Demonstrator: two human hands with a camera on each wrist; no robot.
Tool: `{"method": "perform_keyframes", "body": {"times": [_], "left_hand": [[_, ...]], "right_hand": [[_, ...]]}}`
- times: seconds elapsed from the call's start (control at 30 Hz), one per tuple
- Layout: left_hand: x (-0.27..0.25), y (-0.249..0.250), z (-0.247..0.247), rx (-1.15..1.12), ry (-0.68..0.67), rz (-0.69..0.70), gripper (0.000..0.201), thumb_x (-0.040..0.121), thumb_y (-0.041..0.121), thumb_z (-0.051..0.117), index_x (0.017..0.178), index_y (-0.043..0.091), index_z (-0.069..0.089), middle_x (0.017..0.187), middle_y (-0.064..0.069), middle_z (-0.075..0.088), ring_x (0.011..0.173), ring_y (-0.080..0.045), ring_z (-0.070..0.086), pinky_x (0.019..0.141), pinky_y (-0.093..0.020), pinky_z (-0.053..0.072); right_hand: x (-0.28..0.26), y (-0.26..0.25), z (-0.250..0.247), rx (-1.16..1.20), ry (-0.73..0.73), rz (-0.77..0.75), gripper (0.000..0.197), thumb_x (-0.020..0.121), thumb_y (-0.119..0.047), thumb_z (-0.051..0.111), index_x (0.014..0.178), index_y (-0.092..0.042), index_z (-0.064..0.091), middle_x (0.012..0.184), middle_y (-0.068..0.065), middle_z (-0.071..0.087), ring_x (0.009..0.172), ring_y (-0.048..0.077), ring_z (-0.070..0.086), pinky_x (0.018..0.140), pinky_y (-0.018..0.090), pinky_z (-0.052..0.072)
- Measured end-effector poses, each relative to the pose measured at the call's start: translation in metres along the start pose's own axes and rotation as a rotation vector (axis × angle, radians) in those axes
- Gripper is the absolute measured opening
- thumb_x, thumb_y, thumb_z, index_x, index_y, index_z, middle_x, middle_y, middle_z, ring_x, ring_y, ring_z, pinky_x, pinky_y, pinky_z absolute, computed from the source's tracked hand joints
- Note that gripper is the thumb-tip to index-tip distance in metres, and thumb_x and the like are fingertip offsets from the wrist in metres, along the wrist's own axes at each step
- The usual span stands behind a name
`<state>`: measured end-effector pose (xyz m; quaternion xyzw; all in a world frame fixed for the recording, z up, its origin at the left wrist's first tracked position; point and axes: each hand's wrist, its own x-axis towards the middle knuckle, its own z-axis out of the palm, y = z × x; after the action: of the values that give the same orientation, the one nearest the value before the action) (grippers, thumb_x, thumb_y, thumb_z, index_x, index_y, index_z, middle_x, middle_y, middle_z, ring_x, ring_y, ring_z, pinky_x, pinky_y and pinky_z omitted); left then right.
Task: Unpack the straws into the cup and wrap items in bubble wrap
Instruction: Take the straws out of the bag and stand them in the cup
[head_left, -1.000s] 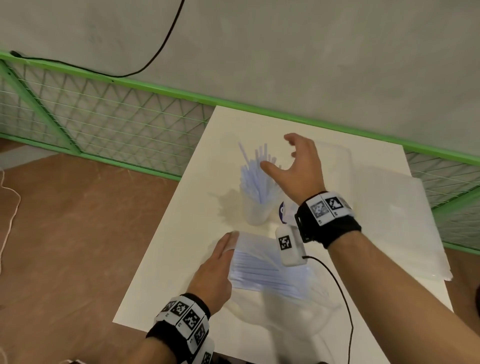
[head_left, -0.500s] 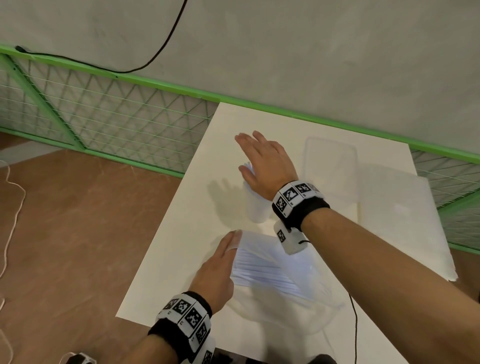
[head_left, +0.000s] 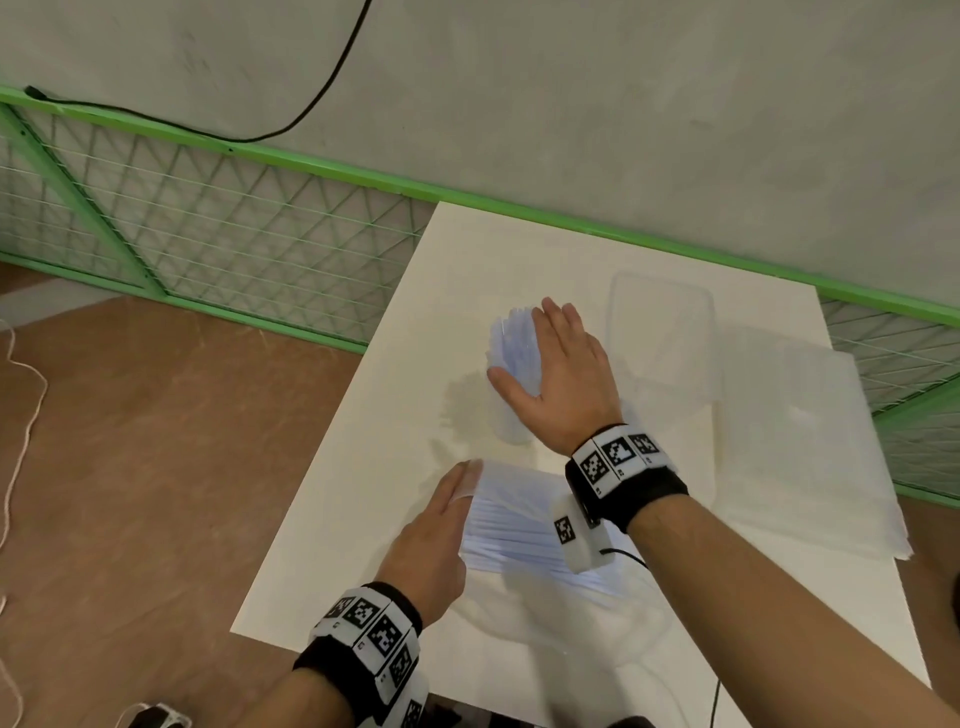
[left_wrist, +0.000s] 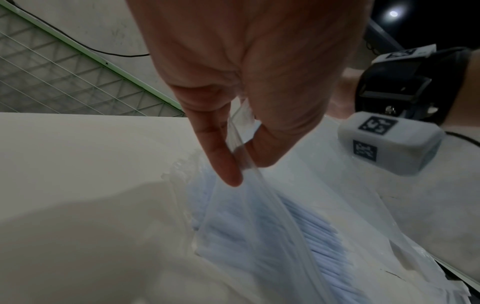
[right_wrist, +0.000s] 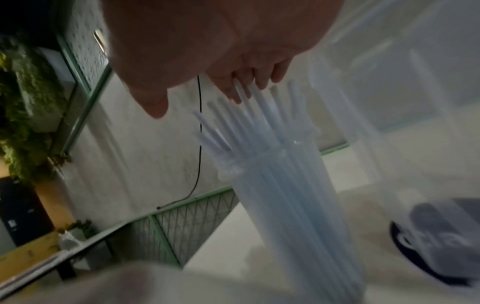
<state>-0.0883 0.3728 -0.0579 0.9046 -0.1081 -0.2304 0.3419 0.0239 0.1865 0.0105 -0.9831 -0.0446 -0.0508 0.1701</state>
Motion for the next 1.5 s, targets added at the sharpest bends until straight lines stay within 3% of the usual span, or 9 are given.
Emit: {"method": "perform_keyframes", "body": {"times": [0.2,0.37,0.6,0.7,0.8,0.97,1.23,1.4,1.5], "left_hand": [[0.002,-0.002,0.000,0.005,-0.006,0.003,0.101,0.078,-0.010,0.044,0.155,0.038,-0.001,0.160,0.025,-0.007,0.115,-0.019,0.057,0.086,-0.025,0.046],[0.002,-0.001,0.000,0.006,-0.004,0.007,0.100,0.078,-0.011,0.043,0.155,0.038,0.000,0.161,0.023,-0.004,0.112,-0.021,0.059,0.086,-0.028,0.049],[0.001,-0.005,-0.001,0.012,-0.016,0.026,0.101,0.079,-0.012,0.042,0.155,0.039,-0.002,0.161,0.024,-0.008,0.120,-0.018,0.055,0.089,-0.019,0.044],[0.001,-0.008,-0.001,0.008,-0.020,0.040,0.103,0.076,-0.013,0.040,0.155,0.038,-0.002,0.161,0.024,-0.009,0.129,-0.015,0.049,0.096,-0.026,0.048],[0.002,-0.010,-0.002,0.013,-0.023,0.045,0.103,0.076,-0.013,0.040,0.154,0.039,-0.003,0.161,0.024,-0.009,0.130,-0.016,0.049,0.095,-0.031,0.049],[0.002,-0.009,-0.002,0.024,-0.022,0.041,0.103,0.076,-0.012,0.039,0.153,0.040,-0.006,0.161,0.024,-0.010,0.128,-0.018,0.051,0.093,-0.032,0.050],[0.001,-0.007,-0.002,0.028,-0.028,0.023,0.104,0.078,-0.011,0.039,0.152,0.043,-0.009,0.160,0.026,-0.012,0.122,-0.017,0.054,0.091,-0.031,0.050],[0.002,-0.006,-0.002,0.015,-0.029,0.030,0.104,0.076,-0.011,0.037,0.150,0.045,-0.009,0.160,0.025,-0.011,0.125,-0.017,0.052,0.092,-0.030,0.049],[0.003,-0.005,-0.002,0.012,-0.018,0.050,0.104,0.076,-0.011,0.039,0.151,0.044,-0.007,0.161,0.024,-0.010,0.129,-0.014,0.049,0.093,-0.027,0.049]], "right_hand": [[0.001,0.003,0.012,0.033,0.050,0.089,0.110,0.078,-0.073,0.055,0.155,-0.012,0.006,0.164,0.002,0.001,0.150,0.023,-0.004,0.120,0.038,0.006],[0.023,0.000,0.020,-0.069,0.057,0.114,0.112,0.071,-0.081,0.054,0.154,-0.022,0.009,0.164,0.000,0.000,0.149,0.034,-0.001,0.117,0.050,0.014],[0.052,0.007,0.030,0.020,0.108,0.010,0.085,0.073,-0.066,0.064,0.141,-0.022,0.040,0.160,0.000,0.019,0.144,0.033,0.020,0.112,0.048,0.031],[0.053,0.007,0.032,0.107,0.202,-0.055,0.059,0.076,-0.042,0.073,0.129,-0.022,0.054,0.151,0.001,0.034,0.131,0.033,0.033,0.087,0.036,0.046],[0.053,0.007,0.036,0.111,0.236,-0.122,0.042,0.078,-0.033,0.071,0.118,-0.022,0.063,0.139,0.002,0.048,0.119,0.033,0.044,0.076,0.039,0.053],[0.058,0.011,0.035,0.010,0.195,-0.131,0.035,0.082,-0.041,0.066,0.115,-0.028,0.064,0.128,0.000,0.056,0.109,0.029,0.055,0.076,0.043,0.048],[0.061,0.014,0.037,0.168,0.222,-0.177,0.010,0.080,-0.016,0.064,0.088,-0.010,0.065,0.082,0.006,0.060,0.077,0.028,0.053,0.066,0.034,0.046],[0.072,0.014,0.017,0.342,0.199,-0.032,0.008,0.086,-0.014,0.059,0.091,-0.008,0.062,0.086,0.006,0.063,0.078,0.023,0.056,0.068,0.031,0.043],[0.076,0.020,0.011,0.213,-0.010,-0.030,0.014,0.091,-0.021,0.060,0.099,-0.010,0.066,0.098,0.009,0.065,0.091,0.027,0.060,0.077,0.034,0.046]]}}
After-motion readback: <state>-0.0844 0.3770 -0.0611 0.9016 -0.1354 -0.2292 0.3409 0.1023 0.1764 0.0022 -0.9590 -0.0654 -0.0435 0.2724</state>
